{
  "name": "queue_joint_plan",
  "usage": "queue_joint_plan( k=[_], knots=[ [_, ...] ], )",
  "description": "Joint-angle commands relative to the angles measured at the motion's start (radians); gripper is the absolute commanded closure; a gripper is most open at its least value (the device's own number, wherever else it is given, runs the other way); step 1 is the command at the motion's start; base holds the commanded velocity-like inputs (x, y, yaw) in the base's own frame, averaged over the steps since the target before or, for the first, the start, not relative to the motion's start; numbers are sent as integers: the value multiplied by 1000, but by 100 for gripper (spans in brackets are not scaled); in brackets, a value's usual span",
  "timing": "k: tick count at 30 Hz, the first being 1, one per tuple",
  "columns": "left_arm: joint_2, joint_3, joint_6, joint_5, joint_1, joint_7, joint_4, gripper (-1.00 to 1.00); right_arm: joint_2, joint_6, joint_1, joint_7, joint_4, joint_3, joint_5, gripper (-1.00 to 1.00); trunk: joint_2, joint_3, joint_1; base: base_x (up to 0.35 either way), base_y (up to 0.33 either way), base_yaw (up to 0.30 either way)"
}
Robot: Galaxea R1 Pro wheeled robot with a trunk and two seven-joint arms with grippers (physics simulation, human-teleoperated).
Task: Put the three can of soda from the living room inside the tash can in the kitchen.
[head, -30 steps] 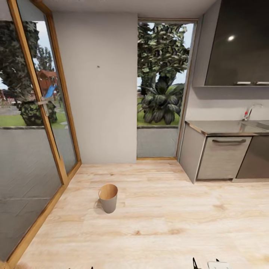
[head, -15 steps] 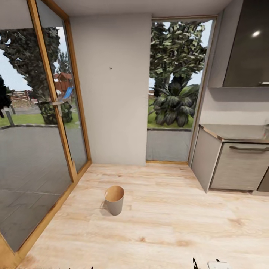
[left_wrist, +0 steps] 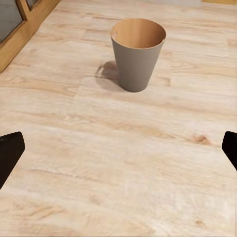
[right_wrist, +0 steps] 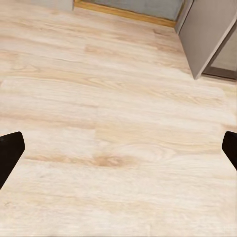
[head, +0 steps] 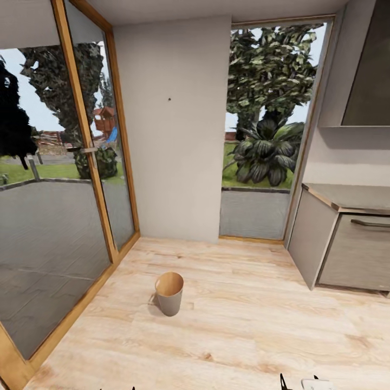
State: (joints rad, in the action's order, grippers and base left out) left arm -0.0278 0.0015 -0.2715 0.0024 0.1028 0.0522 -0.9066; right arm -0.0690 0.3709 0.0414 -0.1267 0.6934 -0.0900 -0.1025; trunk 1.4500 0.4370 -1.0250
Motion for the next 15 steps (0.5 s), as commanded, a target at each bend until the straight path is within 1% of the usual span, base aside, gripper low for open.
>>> queue_joint_plan(
  k=[1,12,15],
  knots=[
    [0,0,0,0,0,0,0,-100,0,0,0,0,0,0,0,-100,0,0,0,118,-148,35],
    [-1,0,0,0,0,0,0,-100,2,-2,24,-6,1,-1,0,-100,0,0,0,118,-147,9],
    [-1,0,0,-1,0,0,0,-100,4,-2,25,-7,1,-1,0,-100,0,0,0,118,-146,79]
  ],
)
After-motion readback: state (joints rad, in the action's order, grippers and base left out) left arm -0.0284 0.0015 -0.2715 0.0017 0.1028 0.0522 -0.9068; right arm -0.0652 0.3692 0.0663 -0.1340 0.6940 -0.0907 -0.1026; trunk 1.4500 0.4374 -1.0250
